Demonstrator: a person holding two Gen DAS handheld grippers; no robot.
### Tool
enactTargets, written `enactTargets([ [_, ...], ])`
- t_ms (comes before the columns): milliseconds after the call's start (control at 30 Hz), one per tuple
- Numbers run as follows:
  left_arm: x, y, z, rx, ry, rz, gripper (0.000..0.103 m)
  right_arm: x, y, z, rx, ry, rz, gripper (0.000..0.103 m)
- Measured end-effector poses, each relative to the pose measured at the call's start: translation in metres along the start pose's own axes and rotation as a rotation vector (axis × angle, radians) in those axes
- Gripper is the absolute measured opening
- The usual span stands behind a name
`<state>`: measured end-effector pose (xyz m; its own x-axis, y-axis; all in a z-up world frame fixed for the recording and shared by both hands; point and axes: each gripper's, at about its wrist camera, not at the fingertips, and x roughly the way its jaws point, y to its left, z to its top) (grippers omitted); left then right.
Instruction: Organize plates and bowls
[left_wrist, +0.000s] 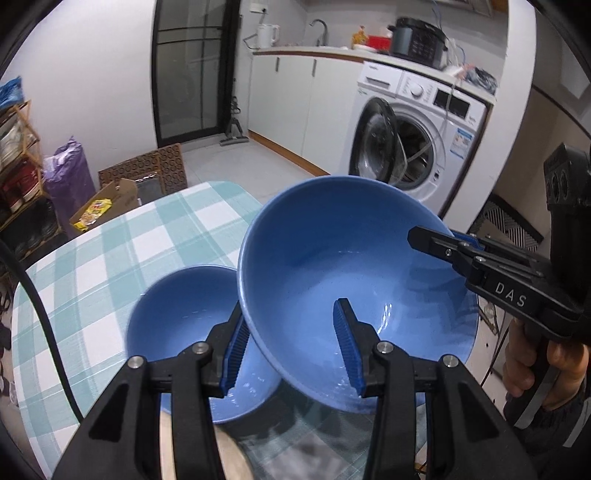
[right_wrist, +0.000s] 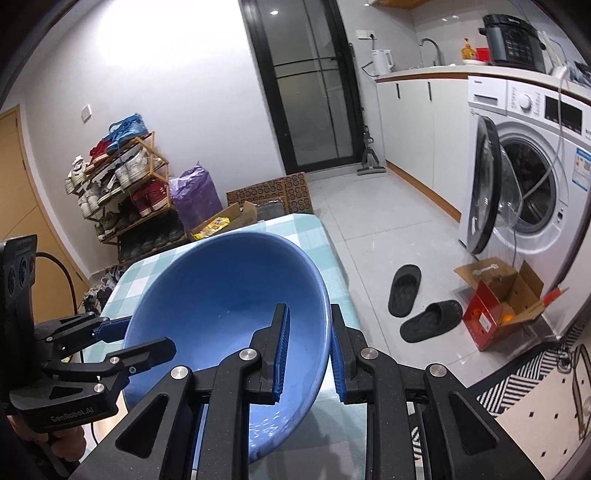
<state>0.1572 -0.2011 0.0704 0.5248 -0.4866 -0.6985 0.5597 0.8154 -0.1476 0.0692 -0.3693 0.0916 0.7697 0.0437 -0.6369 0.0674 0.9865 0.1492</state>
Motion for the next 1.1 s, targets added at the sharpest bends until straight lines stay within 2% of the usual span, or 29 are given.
enactTargets([
  [467, -0.026, 0.05, -0.012, -0.088, -0.052, 0.06, 0.044, 0.024, 0.067, 0.013, -0.051, 0.015, 0.061, 0.021],
  [1100, -0.01, 0.096, -0.033, -0.187, -0.021, 0.097, 0.044, 0.079, 0.114, 0.007, -0.093, 0.086, 0.091, 0.021],
])
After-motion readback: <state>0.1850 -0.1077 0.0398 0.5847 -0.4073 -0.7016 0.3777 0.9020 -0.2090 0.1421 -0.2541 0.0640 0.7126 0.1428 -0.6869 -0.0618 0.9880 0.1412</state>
